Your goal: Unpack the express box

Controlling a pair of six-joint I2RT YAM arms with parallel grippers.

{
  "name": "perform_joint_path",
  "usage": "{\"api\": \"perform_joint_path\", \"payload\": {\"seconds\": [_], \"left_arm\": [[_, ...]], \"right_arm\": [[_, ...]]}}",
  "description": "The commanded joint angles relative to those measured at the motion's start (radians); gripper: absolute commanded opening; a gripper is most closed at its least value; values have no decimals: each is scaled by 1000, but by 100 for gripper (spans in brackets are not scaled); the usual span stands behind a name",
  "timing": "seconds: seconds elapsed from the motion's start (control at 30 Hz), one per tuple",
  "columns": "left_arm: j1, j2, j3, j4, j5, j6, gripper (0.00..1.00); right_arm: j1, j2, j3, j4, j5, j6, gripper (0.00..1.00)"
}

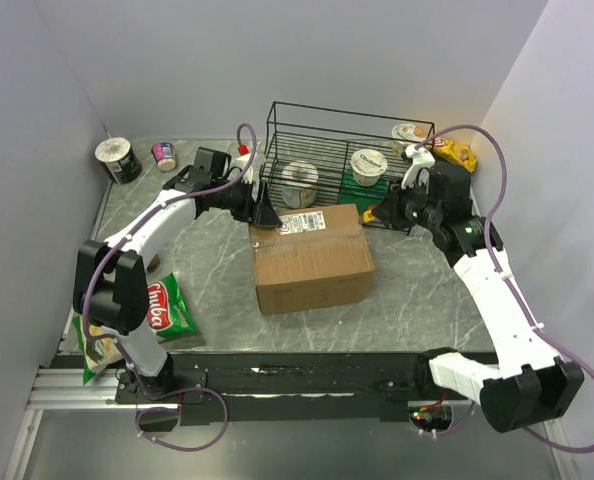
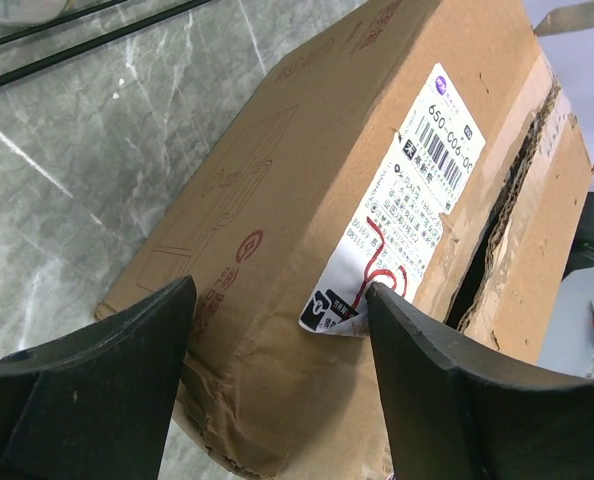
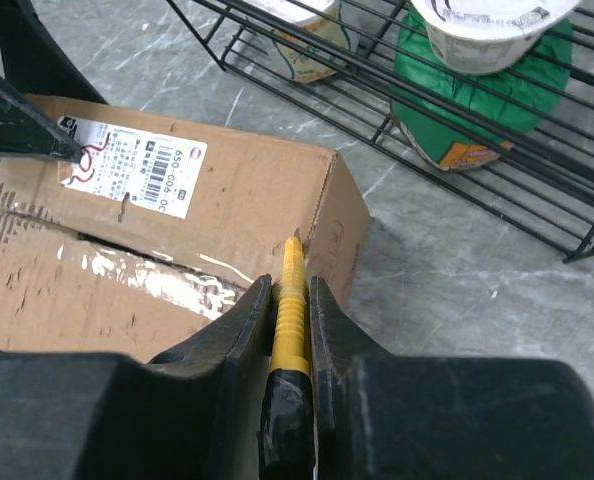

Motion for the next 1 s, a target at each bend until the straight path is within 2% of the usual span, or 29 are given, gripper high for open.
{"api": "perform_joint_path", "payload": {"seconds": [0.0, 0.07, 0.23, 0.37, 0.77, 0.97], "left_arm": [[31, -30, -75, -95, -168, 62, 36], [51, -44, -91, -101, -168, 62, 26], [103, -78, -120, -112, -139, 74, 15], [103, -86, -135, -100, -107, 46, 1], [117, -70, -166, -63, -107, -49, 1], [123, -69, -170, -57, -110, -58, 1]], "right_arm": [[46, 67, 64, -10, -20, -10, 0], [51, 93, 83, -7, -14, -18, 0], [64, 124, 92, 11, -14, -21, 0], [78, 132, 92, 17, 0, -16, 0], [178, 41, 20, -59, 158, 53, 0], [189, 6, -9, -83, 150, 44, 0]]}}
